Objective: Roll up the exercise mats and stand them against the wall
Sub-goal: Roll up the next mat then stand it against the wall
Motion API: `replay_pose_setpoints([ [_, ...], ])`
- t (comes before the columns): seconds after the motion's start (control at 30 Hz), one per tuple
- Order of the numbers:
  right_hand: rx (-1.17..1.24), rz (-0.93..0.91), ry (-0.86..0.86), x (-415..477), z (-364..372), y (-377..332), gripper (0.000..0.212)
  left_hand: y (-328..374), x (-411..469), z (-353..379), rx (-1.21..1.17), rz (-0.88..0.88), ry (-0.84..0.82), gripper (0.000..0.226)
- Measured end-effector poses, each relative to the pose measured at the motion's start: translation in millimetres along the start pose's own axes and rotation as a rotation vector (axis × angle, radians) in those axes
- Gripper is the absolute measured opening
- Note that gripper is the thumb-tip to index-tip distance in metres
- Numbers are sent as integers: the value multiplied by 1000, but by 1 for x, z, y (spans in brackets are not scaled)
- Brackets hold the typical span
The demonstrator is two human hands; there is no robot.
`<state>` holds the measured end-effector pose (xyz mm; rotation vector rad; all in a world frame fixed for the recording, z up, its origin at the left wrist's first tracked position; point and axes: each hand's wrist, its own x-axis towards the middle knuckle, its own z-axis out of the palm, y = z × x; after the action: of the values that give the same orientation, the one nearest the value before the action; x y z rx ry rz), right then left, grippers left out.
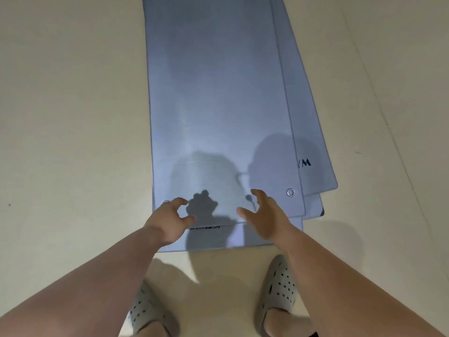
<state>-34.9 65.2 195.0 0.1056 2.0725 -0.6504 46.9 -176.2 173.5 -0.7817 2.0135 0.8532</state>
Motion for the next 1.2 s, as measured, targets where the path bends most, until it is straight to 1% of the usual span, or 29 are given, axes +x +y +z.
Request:
replay_pose_setpoints([
  [0.07,-99,-33,15,43,33,29,85,-19,45,24,68,50,-1,59],
  [0.13,-236,-47,-31,81,63,56,102,-38,82,43,163,88,2,64],
  [0.2,-423,-38,-96,116,87,79,124,-56,113,62,349,127,34,67],
  [0.23,-518,-35,-112,132,98,88,131,-63,128,70,449,148,58,68],
  [0.3,-647,-61,-95,163,119,97,140,-74,157,84,543,150,94,69],
  [0.37,-688,-127,-26,192,135,99,140,-78,178,100,580,158,131,69],
  [0.43,-680,-152,74,214,145,101,133,-78,190,116,603,193,199,67],
  [0.5,-619,-94,154,224,151,108,125,-76,192,129,530,191,242,65],
  [0.6,-598,-14,160,218,155,125,124,-80,188,147,415,182,222,72],
  [0.67,-690,-17,148,214,153,140,127,-89,188,159,421,199,223,72],
  [0.77,-940,-66,196,218,147,151,129,-96,192,166,437,170,232,70],
  [0.83,-1011,-138,205,224,142,149,121,-91,195,162,411,157,235,71],
  [0.9,-1011,-204,162,224,138,142,106,-82,196,155,402,168,242,76],
  [0.93,-1001,-237,135,222,136,141,94,-77,196,152,418,194,233,82],
  [1.03,-931,-320,70,215,119,134,43,-62,191,148,538,320,104,106],
  [1.07,-906,-333,38,216,110,129,29,-60,190,149,583,348,72,109],
  [1.1,-866,-341,10,217,100,124,21,-59,189,152,613,358,65,108],
  [1.13,-804,-342,-12,219,92,119,13,-58,189,155,619,358,82,102],
  [1.17,-729,-341,-38,219,85,113,8,-58,189,157,608,354,122,92],
  [1.2,-666,-320,-58,219,79,107,9,-58,189,159,584,356,171,77],
])
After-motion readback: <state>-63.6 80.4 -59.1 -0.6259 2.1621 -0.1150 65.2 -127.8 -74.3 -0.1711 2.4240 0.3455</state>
